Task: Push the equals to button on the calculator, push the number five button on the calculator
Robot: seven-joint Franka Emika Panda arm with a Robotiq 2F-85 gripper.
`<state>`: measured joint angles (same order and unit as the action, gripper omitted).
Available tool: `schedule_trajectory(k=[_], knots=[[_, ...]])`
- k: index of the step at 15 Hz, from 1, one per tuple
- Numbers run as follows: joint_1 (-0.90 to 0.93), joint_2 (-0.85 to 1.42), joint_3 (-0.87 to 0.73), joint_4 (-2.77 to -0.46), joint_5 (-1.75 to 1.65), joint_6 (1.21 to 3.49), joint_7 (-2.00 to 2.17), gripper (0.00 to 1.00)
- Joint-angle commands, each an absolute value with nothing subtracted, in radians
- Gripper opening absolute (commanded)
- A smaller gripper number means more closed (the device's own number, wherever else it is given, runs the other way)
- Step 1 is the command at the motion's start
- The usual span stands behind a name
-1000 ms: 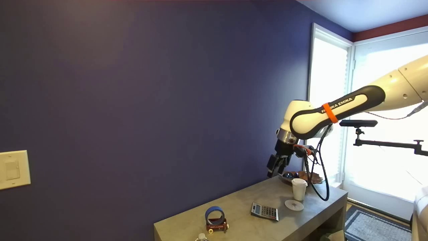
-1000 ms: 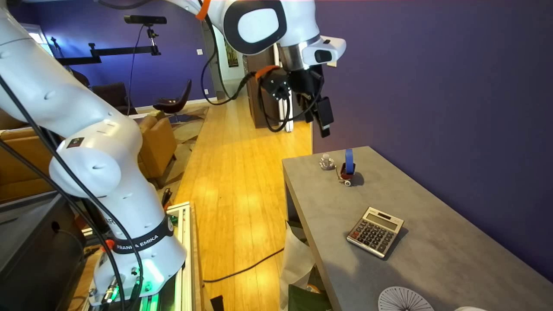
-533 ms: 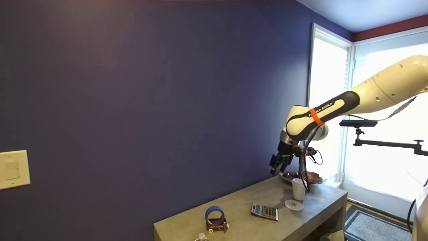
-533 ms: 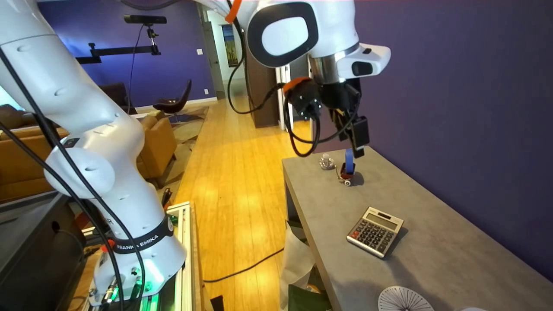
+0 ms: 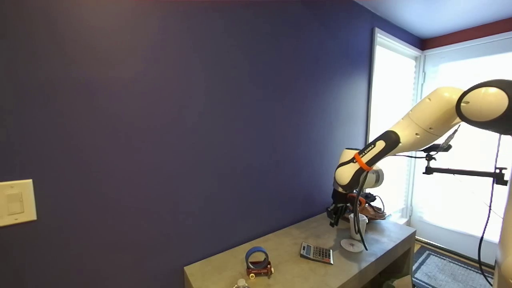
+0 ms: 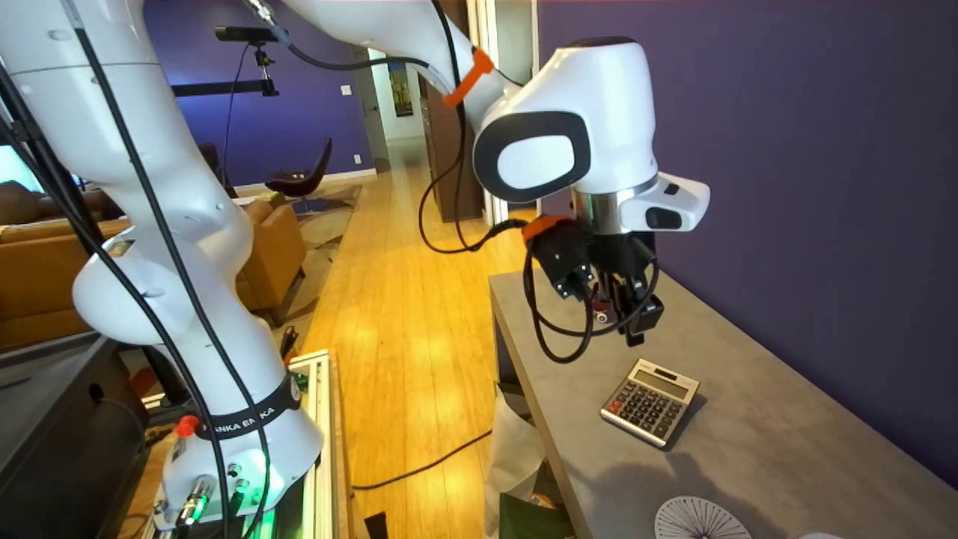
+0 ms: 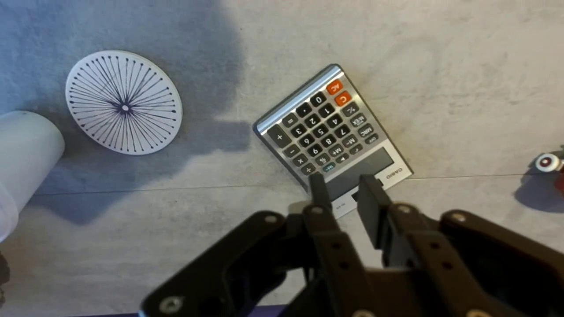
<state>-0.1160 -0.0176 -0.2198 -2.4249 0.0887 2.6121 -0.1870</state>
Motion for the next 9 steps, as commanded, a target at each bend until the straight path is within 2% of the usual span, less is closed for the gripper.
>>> schedule_trajectory(k=[1,9], knots=[[-0.143,0.057,-0.203,-2.390,0.140,2.626,-0.252,0.00],[-0.177,0.176,-0.149,-2.368,0.167,2.728,-0.337,0.00]])
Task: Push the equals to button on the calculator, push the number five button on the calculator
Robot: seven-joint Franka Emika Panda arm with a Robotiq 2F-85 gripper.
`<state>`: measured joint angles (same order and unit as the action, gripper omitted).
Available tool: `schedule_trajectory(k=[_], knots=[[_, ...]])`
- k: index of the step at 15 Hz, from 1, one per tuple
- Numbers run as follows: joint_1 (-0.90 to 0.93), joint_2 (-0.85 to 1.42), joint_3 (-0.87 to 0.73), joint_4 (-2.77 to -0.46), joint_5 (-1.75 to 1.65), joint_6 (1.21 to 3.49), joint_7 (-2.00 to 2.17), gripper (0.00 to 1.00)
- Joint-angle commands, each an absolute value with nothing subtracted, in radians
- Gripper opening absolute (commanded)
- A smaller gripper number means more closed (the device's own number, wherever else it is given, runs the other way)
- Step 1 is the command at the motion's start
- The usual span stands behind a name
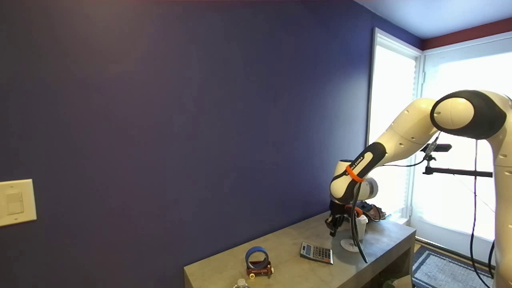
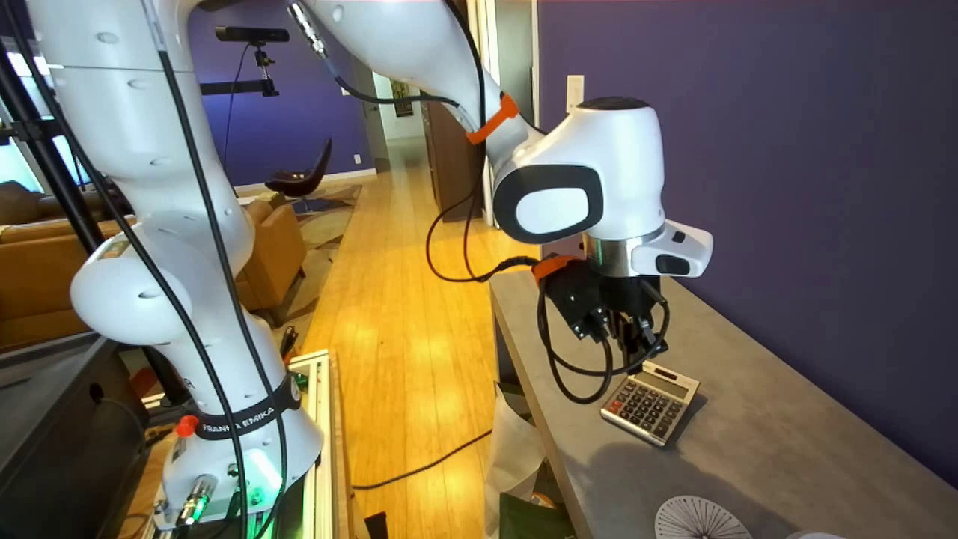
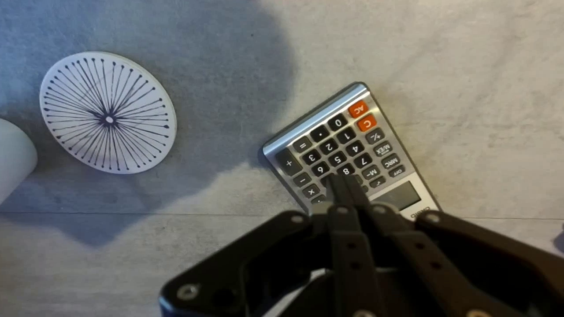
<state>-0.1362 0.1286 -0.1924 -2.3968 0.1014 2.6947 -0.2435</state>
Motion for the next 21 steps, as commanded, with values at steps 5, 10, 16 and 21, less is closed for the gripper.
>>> schedule_trajectory(k=[5,10,16,21], knots=[[-0.207,0.187,-0.114,-2.373,0.188,2.738,-0.361,0.01],[-0.218,0.212,-0.103,-2.355,0.199,2.742,-0.386,0.00],[-0.284,0.286,-0.025,-2.316,0.286,2.772,-0.524,0.00],[-0.359,0.365,0.047,-2.260,0.315,2.862,-0.583,0.00]])
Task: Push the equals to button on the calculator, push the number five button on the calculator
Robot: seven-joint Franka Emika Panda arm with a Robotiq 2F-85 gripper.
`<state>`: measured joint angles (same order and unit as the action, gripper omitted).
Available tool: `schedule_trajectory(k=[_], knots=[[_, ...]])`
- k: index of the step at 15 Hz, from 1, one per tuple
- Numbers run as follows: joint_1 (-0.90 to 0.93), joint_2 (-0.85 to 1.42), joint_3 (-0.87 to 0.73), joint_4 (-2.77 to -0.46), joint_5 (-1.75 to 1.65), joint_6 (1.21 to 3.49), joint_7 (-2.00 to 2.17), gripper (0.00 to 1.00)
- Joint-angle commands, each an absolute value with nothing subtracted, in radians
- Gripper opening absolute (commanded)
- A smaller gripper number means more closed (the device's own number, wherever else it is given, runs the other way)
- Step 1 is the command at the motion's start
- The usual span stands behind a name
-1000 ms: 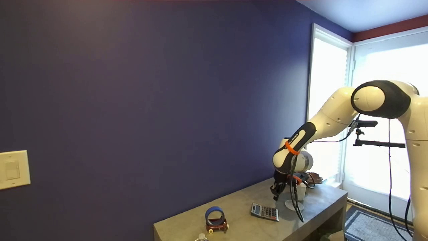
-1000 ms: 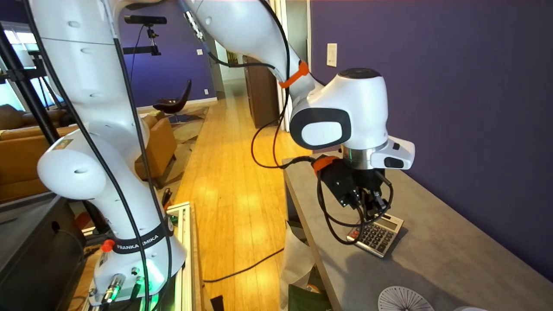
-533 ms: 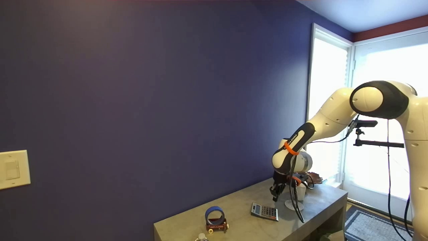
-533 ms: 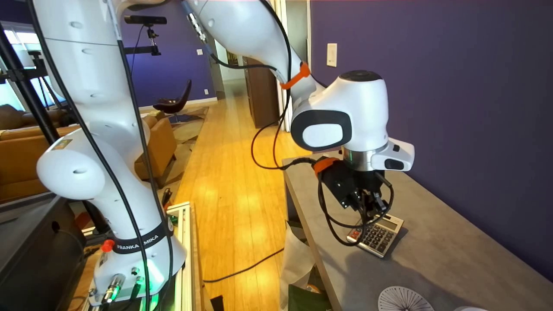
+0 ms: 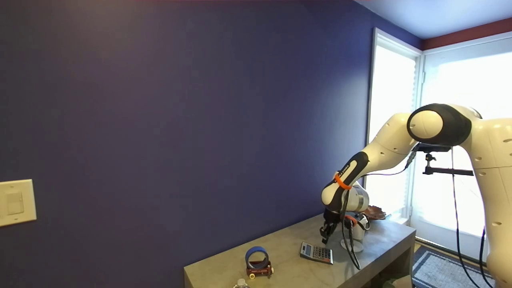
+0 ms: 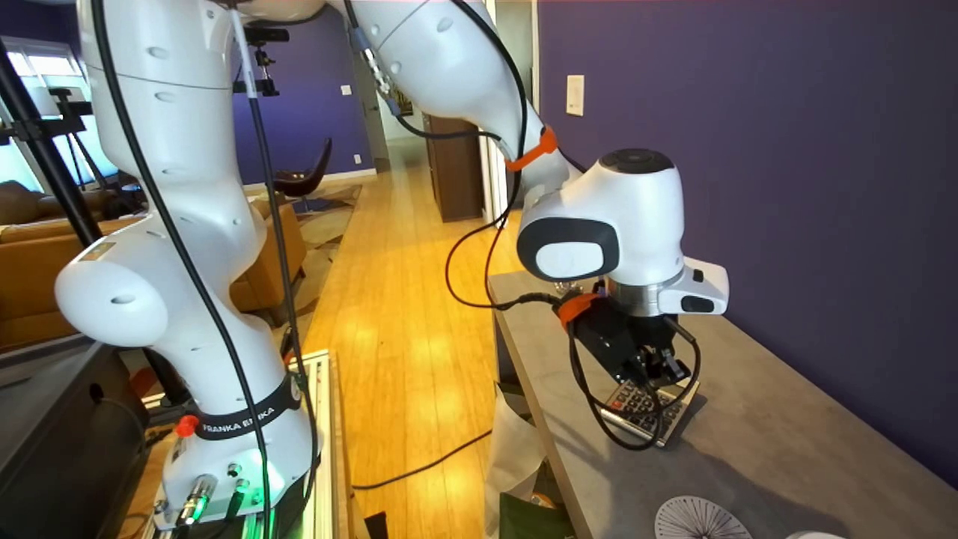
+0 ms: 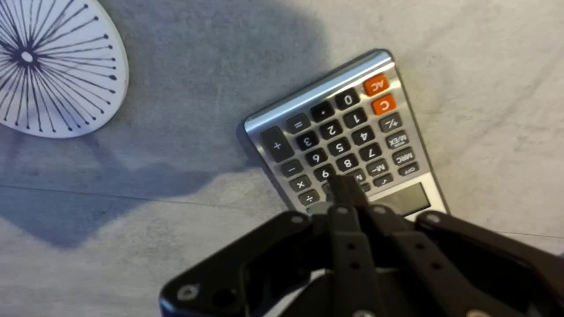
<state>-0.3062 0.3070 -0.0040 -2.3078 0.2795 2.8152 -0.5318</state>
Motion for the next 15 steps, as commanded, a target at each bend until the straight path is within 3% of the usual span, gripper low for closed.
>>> schedule_trajectory(k=[1,15], knots=[[-0.372,0.381,0.058,-2.250,0.307,2.876,-0.583,0.00],[-0.450,0.490,0.107,-2.188,0.228,2.914,-0.542,0.00]])
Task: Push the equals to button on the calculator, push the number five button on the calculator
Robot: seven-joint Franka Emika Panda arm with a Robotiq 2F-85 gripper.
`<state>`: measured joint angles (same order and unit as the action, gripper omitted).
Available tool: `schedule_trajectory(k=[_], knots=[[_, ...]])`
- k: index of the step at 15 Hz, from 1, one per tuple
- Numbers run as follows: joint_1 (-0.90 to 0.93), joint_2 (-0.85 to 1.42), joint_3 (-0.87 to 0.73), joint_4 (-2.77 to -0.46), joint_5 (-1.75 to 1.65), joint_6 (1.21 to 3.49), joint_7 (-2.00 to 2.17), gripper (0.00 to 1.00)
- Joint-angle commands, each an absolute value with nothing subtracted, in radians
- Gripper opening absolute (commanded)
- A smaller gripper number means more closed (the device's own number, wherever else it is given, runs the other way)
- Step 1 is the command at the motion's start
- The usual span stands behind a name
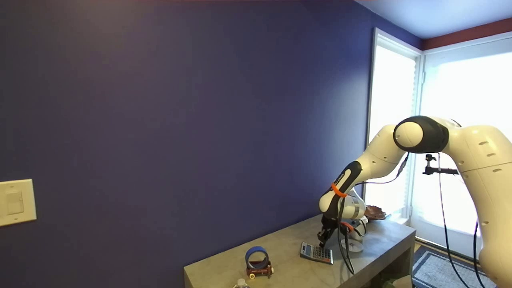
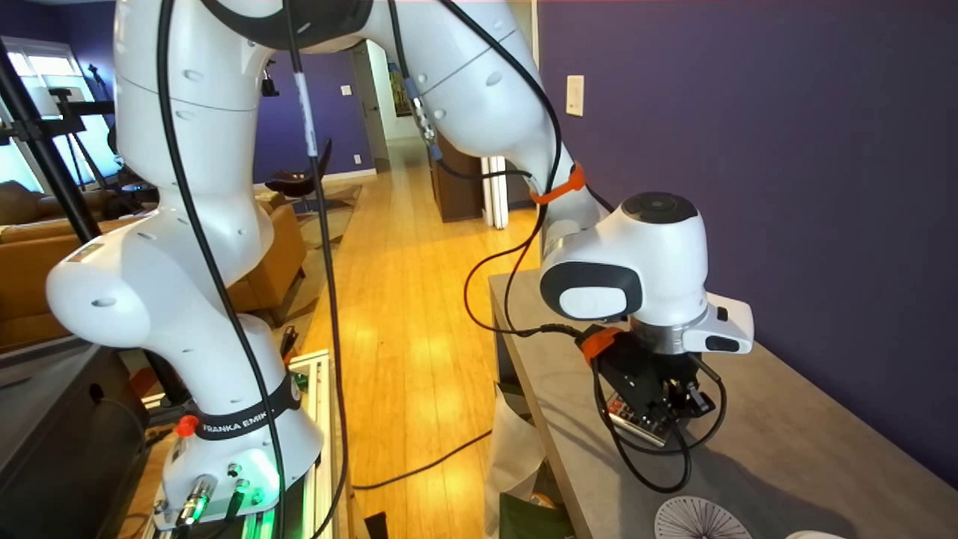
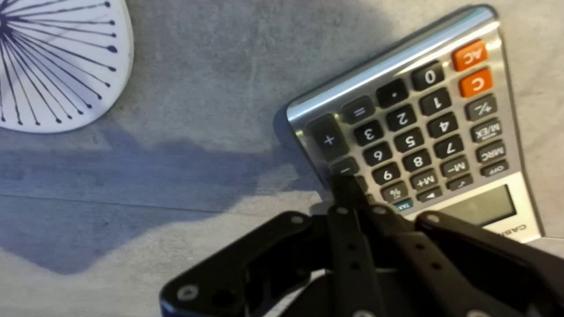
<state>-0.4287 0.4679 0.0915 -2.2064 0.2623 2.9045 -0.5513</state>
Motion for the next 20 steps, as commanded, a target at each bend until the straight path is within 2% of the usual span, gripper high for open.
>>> schedule_trajectory(k=[1,10,20], knots=[[-0.450,0.492,0.106,-2.187,0.225,2.912,-0.540,0.00],[-0.443,0.508,0.099,-2.186,0.190,2.917,-0.535,0.00],[-0.469,0.419,0.143,-2.237,0.207,2.886,-0.549,0.00]])
